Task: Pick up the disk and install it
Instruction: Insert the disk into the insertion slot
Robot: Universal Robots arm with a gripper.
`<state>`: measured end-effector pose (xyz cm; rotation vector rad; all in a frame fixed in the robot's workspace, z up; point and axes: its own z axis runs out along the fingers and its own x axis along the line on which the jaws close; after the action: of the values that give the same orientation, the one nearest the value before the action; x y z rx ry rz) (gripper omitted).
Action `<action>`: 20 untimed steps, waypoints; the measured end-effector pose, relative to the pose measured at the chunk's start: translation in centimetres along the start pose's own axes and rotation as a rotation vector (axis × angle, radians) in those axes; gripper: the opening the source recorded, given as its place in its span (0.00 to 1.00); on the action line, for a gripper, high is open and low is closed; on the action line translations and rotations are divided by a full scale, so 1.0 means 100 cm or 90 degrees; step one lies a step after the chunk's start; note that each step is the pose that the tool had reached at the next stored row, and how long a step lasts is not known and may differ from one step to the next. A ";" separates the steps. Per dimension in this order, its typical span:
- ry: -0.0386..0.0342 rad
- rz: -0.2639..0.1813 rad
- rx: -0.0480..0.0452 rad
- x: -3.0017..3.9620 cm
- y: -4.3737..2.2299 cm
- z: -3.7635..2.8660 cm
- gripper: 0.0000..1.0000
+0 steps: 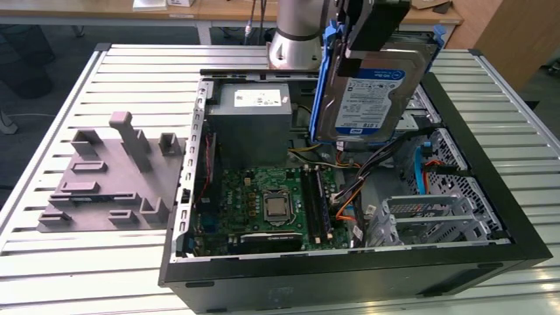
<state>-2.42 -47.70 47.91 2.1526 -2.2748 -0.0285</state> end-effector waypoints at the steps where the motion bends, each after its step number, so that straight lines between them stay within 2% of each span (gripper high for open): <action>1: 0.0000 0.000 0.0000 0.0000 0.0003 0.0000 0.37; 16: 0.0000 0.000 0.0000 0.0001 0.0014 0.0000 0.37; 17: 0.0000 0.000 0.0000 0.0002 0.0039 0.0001 0.37; 20: 0.0000 0.000 0.0000 0.0003 0.0054 0.0001 0.37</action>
<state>-2.96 -47.70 47.91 2.1526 -2.2748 -0.0285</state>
